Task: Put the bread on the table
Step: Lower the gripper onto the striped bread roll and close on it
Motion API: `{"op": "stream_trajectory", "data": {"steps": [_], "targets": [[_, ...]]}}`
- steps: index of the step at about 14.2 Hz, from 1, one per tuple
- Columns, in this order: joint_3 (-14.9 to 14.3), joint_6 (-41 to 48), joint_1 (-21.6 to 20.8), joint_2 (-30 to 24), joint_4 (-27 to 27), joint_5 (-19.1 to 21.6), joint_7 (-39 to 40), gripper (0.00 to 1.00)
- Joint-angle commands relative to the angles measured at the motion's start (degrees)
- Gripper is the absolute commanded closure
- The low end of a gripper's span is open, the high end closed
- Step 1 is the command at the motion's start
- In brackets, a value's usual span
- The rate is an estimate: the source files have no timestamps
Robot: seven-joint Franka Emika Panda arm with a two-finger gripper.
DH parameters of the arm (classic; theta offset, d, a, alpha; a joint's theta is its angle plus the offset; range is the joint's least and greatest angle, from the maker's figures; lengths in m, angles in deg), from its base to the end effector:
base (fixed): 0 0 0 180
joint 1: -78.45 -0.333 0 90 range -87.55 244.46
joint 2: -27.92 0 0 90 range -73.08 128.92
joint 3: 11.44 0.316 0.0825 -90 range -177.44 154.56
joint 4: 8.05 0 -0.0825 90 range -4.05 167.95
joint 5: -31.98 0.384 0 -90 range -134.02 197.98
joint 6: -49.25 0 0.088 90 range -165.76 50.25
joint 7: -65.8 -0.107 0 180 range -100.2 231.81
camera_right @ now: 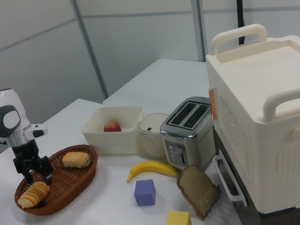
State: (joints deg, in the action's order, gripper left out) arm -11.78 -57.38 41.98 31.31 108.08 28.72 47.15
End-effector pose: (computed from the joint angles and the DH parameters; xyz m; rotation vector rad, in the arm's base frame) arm 0.4370 0.3136 0.4023 2.9400 0.4858 -0.2625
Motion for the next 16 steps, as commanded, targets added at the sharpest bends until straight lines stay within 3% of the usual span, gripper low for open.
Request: {"op": "stream_trajectory", "data": {"steps": [1,8,16], "targets": [[-0.36,-3.41,-1.84,-1.71,4.89,-0.52,-1.83,0.0],[0.96,-4.64,-2.46,-2.59,5.25,-0.52,-3.15,0.0],[5.26,-5.17,-2.46,-1.98,5.34,-0.52,-4.38,0.0]]}}
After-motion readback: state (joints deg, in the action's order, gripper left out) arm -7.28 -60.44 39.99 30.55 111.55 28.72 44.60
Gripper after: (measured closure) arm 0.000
